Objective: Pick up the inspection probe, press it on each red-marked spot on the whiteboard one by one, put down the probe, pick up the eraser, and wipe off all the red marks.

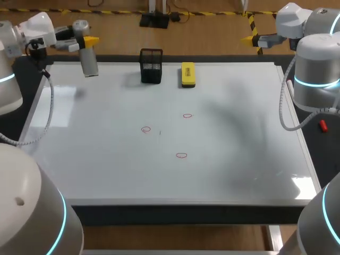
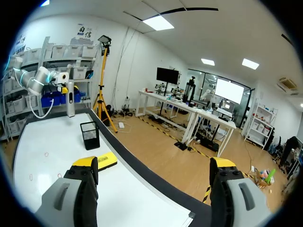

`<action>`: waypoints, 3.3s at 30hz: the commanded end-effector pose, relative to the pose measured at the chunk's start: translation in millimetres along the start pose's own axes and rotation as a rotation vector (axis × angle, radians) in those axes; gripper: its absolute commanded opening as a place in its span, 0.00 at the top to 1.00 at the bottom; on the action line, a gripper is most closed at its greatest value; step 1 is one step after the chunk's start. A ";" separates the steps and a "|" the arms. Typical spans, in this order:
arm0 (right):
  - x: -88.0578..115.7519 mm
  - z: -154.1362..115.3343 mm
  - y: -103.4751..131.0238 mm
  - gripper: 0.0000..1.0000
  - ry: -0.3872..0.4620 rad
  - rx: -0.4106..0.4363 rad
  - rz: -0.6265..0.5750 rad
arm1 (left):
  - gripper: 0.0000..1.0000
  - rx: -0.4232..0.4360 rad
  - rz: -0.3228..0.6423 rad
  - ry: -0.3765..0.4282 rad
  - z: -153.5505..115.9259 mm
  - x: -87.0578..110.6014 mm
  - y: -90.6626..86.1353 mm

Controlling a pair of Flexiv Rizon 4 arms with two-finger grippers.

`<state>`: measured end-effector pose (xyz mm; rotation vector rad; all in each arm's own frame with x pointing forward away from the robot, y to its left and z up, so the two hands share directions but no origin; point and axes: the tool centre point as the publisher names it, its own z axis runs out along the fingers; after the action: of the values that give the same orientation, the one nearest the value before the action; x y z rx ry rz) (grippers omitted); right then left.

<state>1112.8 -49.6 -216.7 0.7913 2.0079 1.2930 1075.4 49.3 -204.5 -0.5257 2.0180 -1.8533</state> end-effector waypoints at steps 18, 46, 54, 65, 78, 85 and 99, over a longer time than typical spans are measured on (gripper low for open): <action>-0.4 0.2 -0.1 0.00 0.001 0.001 0.000 | 1.00 -0.011 -0.014 -0.009 -4.5 -2.2 4.8; 51.4 81.4 -23.9 0.00 0.814 0.581 -1.157 | 1.00 -0.011 -0.014 -0.009 -4.5 -2.2 4.8; 68.9 91.5 -27.1 0.00 0.972 0.587 -1.414 | 1.00 -0.011 -0.014 -0.009 -4.5 -2.2 4.8; 73.8 91.0 -26.5 0.00 0.899 0.608 -1.439 | 1.00 -0.011 -0.014 -0.009 -4.5 -2.2 4.8; 73.8 91.0 -26.5 0.00 0.899 0.608 -1.439 | 1.00 -0.011 -0.014 -0.009 -4.5 -2.2 4.8; 89.3 103.2 -36.7 0.00 0.987 0.501 -1.538 | 1.00 -0.011 -0.014 -0.009 -4.5 -2.2 4.8; 128.0 126.8 -55.7 0.00 1.270 0.274 -1.850 | 1.00 -0.011 -0.014 -0.009 -4.5 -2.2 4.8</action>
<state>1113.6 91.2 -329.1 -1.8369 2.2821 0.1832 1074.9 54.7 -209.5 -0.5521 2.0261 -1.8463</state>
